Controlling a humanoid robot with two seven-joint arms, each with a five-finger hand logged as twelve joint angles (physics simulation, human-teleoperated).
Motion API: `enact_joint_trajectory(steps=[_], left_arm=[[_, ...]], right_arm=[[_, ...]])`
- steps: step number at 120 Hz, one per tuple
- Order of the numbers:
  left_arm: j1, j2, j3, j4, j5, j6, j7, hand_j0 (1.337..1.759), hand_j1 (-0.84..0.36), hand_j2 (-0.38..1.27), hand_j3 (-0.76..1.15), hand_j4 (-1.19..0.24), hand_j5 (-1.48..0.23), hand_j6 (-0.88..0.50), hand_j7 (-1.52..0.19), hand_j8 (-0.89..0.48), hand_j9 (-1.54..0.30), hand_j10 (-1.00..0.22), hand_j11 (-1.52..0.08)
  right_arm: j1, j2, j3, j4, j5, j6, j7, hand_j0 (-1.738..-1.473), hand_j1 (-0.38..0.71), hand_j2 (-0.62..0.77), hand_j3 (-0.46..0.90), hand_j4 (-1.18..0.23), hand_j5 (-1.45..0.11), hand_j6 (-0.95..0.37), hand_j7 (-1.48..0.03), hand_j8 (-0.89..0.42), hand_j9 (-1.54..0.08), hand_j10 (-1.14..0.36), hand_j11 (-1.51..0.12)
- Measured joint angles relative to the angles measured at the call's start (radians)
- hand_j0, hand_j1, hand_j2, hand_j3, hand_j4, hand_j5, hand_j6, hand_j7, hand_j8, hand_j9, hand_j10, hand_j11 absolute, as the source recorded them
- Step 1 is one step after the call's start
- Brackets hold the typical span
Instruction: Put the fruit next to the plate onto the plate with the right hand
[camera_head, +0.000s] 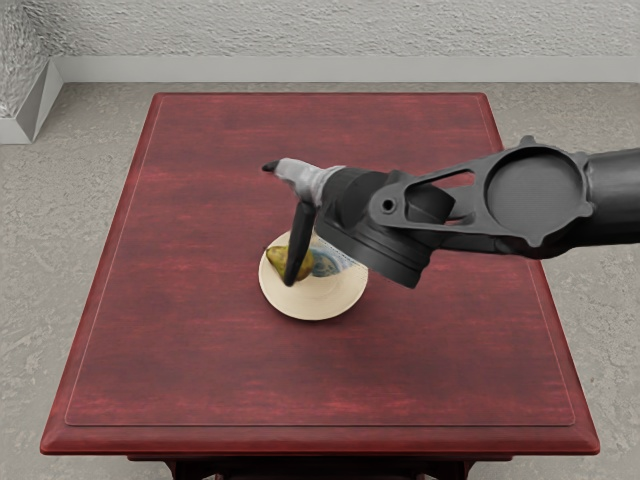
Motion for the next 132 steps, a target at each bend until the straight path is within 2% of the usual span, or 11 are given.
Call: enact_joint_trajectory(steps=[11,19,29,37,50,67,88,110,132], left_arm=[[0.000,0.000,0.000,0.000,0.000,0.000,0.000,1.658,0.34,0.00,0.00,-0.01,-0.01,-0.01,-0.01,-0.01,-0.01,-0.01,-0.01],[0.000,0.000,0.000,0.000,0.000,0.000,0.000,1.658,0.34,0.00,0.00,-0.01,-0.01,-0.01,-0.01,-0.01,-0.01,-0.01,-0.01],[0.000,0.000,0.000,0.000,0.000,0.000,0.000,1.658,0.34,0.00,0.00,-0.01,-0.01,-0.01,-0.01,-0.01,-0.01,-0.01,-0.01],[0.000,0.000,0.000,0.000,0.000,0.000,0.000,1.658,0.34,0.00,0.00,-0.01,-0.01,-0.01,-0.01,-0.01,-0.01,-0.01,-0.01],[0.000,0.000,0.000,0.000,0.000,0.000,0.000,1.658,0.34,0.00,0.00,-0.01,-0.01,-0.01,-0.01,-0.01,-0.01,-0.01,-0.01],[0.003,0.000,0.000,0.000,0.000,0.000,0.000,1.658,0.34,0.00,0.00,-0.01,-0.01,-0.01,-0.01,-0.01,-0.01,-0.01,-0.01],[0.005,0.000,-0.001,0.000,0.000,0.000,0.000,1.658,0.34,0.00,0.00,-0.01,-0.01,-0.01,-0.01,-0.01,-0.01,-0.01,-0.01],[0.006,0.000,-0.002,0.000,0.000,0.000,0.000,1.658,0.34,0.00,0.00,-0.01,-0.01,-0.01,-0.01,-0.01,-0.01,-0.01,-0.01],[0.006,0.000,-0.002,0.000,-0.001,0.000,0.000,1.658,0.34,0.00,0.00,-0.01,-0.01,-0.01,-0.01,-0.01,-0.01,-0.01,-0.01]], right_arm=[[-0.074,-0.056,0.120,0.047,0.001,0.039,0.000,-1.658,-0.34,0.01,0.00,-0.01,-0.02,-0.01,-0.02,-0.01,-0.02,-0.01,-0.02],[-0.164,-0.096,0.252,0.080,0.002,0.131,0.000,-1.658,-0.34,0.00,0.00,-0.01,-0.01,-0.01,-0.01,-0.01,-0.01,-0.01,-0.01],[-0.315,-0.147,0.444,0.104,0.010,0.315,0.000,-1.658,-0.34,0.00,0.00,-0.01,-0.01,-0.01,-0.01,-0.01,-0.01,-0.01,-0.01],[-0.423,-0.216,0.578,0.112,0.073,0.498,0.000,-1.658,-0.34,0.00,0.00,-0.01,-0.01,0.00,-0.01,0.00,-0.01,-0.01,-0.01],[-0.526,-0.367,0.701,0.116,0.234,0.775,0.000,-1.658,-0.35,0.00,0.00,0.00,0.00,0.00,0.00,0.00,0.00,0.00,0.00],[-0.597,-0.584,0.751,0.091,0.414,1.023,0.000,-1.658,-0.35,0.00,0.00,0.00,0.00,0.00,0.00,0.00,0.00,0.00,0.00],[-0.644,-0.768,0.764,0.040,0.550,1.113,0.000,-1.658,-0.35,0.00,0.00,0.00,0.00,0.00,0.00,0.00,0.00,0.00,0.00],[-0.684,-0.905,0.766,0.012,0.648,1.131,0.000,-1.658,-0.35,0.00,0.00,0.00,0.00,0.00,0.00,0.00,0.00,0.00,0.00],[-0.696,-0.994,0.755,-0.018,0.707,1.134,0.000,-1.658,-0.35,0.00,0.00,0.00,0.00,0.00,0.00,0.00,0.00,0.00,0.00]])
